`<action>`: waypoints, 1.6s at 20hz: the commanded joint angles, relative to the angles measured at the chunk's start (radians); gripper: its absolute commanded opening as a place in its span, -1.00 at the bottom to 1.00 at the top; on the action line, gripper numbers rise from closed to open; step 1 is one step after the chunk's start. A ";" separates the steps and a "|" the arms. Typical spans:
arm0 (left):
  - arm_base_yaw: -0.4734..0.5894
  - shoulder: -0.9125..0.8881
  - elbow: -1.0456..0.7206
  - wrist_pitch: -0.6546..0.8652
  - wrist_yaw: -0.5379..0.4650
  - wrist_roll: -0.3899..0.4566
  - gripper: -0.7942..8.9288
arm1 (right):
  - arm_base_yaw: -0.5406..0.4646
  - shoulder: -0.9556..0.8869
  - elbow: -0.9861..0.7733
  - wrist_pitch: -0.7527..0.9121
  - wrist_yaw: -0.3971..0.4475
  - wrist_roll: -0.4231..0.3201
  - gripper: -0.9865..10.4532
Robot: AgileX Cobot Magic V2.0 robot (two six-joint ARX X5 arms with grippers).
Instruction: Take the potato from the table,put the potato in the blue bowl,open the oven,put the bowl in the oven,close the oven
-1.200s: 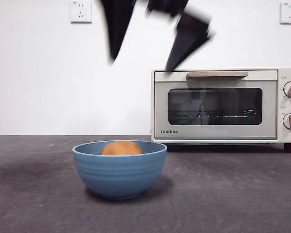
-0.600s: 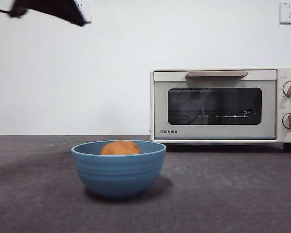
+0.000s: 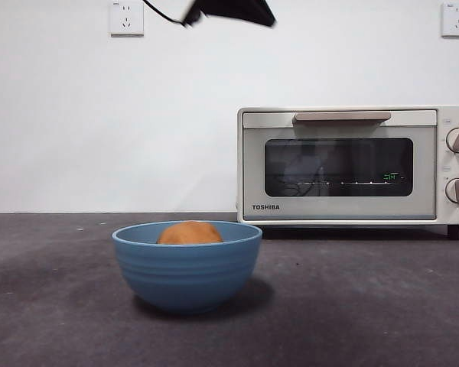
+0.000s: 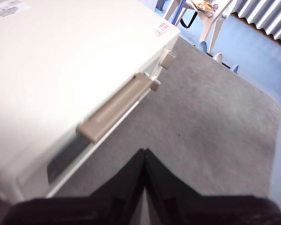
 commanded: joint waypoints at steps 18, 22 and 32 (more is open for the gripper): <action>-0.117 0.266 0.040 0.302 -0.287 0.024 -0.85 | -0.001 -0.010 -0.204 0.243 -0.232 0.099 -0.84; -0.117 0.292 0.040 0.291 -0.283 0.024 -0.85 | -0.001 -0.010 -0.204 0.244 -0.232 0.100 -0.84; -0.134 0.313 0.040 0.076 -0.277 -0.014 -0.85 | -0.001 -0.031 -0.198 0.285 -0.232 0.230 -0.83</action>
